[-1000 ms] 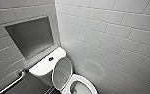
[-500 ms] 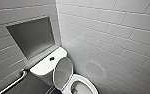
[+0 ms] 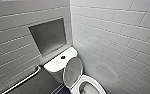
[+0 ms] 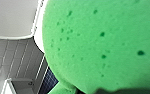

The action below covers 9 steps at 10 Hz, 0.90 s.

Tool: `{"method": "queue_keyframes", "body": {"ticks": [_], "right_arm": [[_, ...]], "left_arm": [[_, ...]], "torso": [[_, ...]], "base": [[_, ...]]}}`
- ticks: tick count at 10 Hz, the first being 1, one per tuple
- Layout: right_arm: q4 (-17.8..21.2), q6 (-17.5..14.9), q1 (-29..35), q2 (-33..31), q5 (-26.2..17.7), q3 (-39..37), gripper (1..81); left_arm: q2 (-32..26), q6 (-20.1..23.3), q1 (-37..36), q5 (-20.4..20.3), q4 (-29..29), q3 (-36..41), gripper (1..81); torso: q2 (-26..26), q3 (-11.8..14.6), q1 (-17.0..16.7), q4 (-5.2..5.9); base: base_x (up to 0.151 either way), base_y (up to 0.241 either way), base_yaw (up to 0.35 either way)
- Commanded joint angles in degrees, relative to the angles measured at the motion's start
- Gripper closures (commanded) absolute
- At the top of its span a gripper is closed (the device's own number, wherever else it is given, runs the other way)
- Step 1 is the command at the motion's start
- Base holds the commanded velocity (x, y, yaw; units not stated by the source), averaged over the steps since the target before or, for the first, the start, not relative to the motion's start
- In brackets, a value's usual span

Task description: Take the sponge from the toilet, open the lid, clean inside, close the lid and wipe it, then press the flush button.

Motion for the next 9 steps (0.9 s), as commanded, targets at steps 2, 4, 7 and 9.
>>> {"method": "queue_keyframes", "body": {"ticks": [2,4,7,9], "right_arm": [[4.2,0.1,12.3,0.6,-6.6,-4.0,81.1],[4.4,0.1,16.8,3.0,-9.3,-6.0,81.1],[4.7,0.1,22.1,5.2,-12.4,-8.6,81.1],[4.7,0.1,26.2,7.3,-15.6,-10.5,81.1]], "left_arm": [[-0.5,0.4,-0.2,4.6,-0.7,0.3,1.0],[-0.5,0.4,0.2,4.5,-0.8,0.3,1.0],[0.1,0.4,0.2,4.4,-0.8,0.3,1.0],[0.2,0.4,0.2,4.4,-0.9,0.3,1.0]], "torso": [[0.0,-1.6,0.0,0.46],[0.0,-4.9,0.0,0.42],[0.1,-4.9,0.0,0.4],[0.1,-5.8,0.0,0.4]], "base": [[0.0,0.0,0.0],[0.0,0.0,0.0],[0.0,0.0,0.0],[0.0,0.0,0.0]]}}
